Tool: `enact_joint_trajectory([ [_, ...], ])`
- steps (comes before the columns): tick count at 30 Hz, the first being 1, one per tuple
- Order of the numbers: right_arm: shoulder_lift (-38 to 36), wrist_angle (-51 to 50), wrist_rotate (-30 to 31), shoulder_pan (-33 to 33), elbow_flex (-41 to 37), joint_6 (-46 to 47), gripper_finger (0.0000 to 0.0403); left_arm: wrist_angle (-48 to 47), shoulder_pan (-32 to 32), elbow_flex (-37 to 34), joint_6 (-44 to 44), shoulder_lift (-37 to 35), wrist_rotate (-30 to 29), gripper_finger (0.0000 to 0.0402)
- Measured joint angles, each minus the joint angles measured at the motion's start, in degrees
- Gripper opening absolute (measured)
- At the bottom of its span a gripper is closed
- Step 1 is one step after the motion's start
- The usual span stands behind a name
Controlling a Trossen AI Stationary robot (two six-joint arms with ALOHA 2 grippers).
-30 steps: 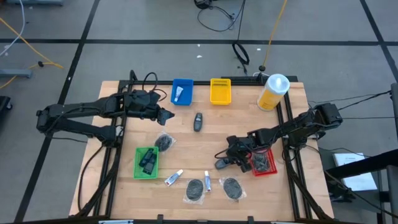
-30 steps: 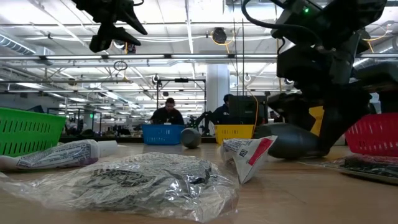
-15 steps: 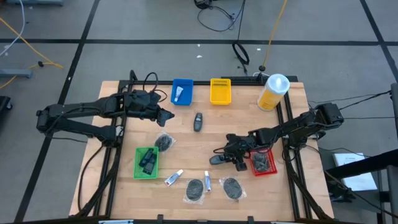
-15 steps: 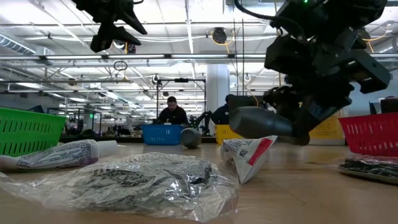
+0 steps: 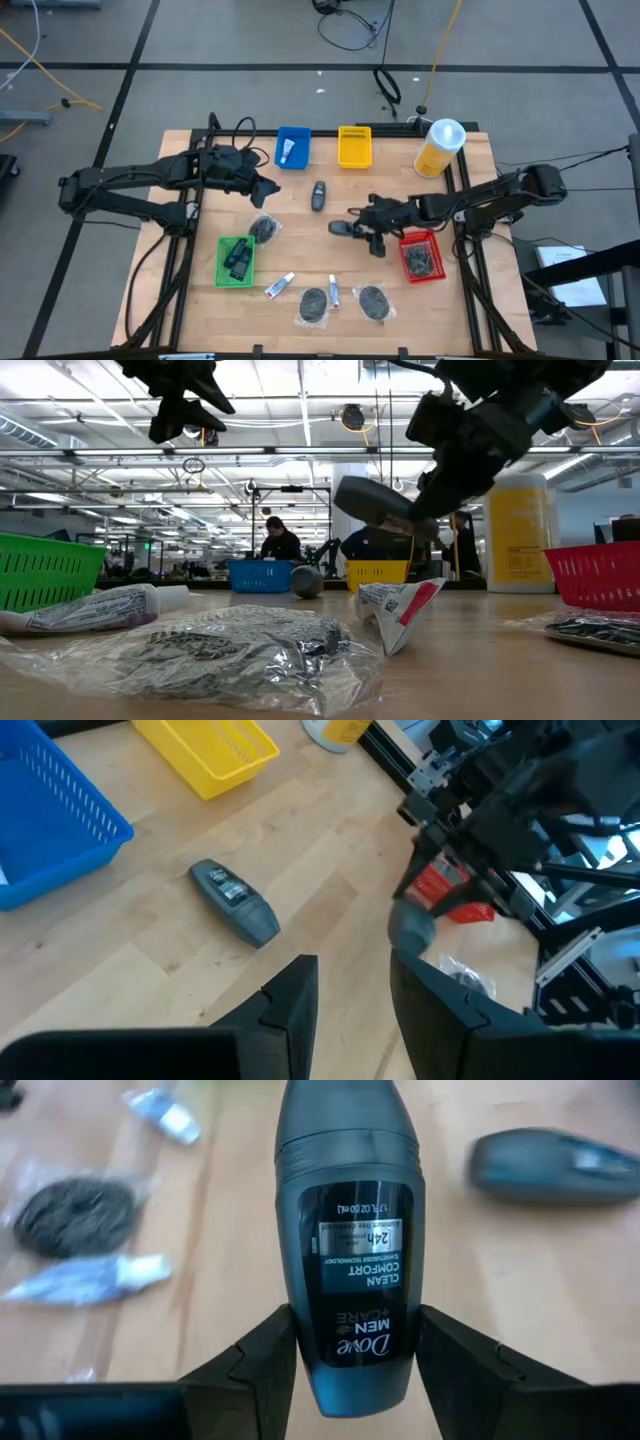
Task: Pick & Place Travel size toiletries
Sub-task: Put the gray deodorant into the yellow basket
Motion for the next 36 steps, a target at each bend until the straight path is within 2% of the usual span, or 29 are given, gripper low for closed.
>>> enact_joint_trajectory([
  [7,-1.57,1.23,1.41,-4.42,0.02,0.13,0.0169,-0.15,0.00,0.00,1.66,0.00,-0.44,0.0124],
  [14,-1.52,-0.66,1.19,-9.29,0.02,-8.54,0.0169,-0.71,0.00,0.00,4.19,0.00,-0.46,0.0124],
  [18,-1.53,0.10,1.39,-13.07,0.02,-9.87,0.0169,-0.73,0.00,0.00,4.39,0.00,-0.46,0.0124],
  [23,-1.51,5.20,1.40,-17.37,0.02,-5.13,0.0170,-0.82,0.00,0.00,4.90,0.00,-0.48,0.0124],
  [28,-1.53,13.90,1.93,-20.65,0.02,3.54,0.0178,-0.92,0.10,0.00,9.20,0.00,-0.70,0.0124],
  [36,-1.53,18.98,9.09,-24.98,0.02,16.08,0.0173,-4.27,2.56,0.00,13.50,0.00,-5.53,0.0124],
])
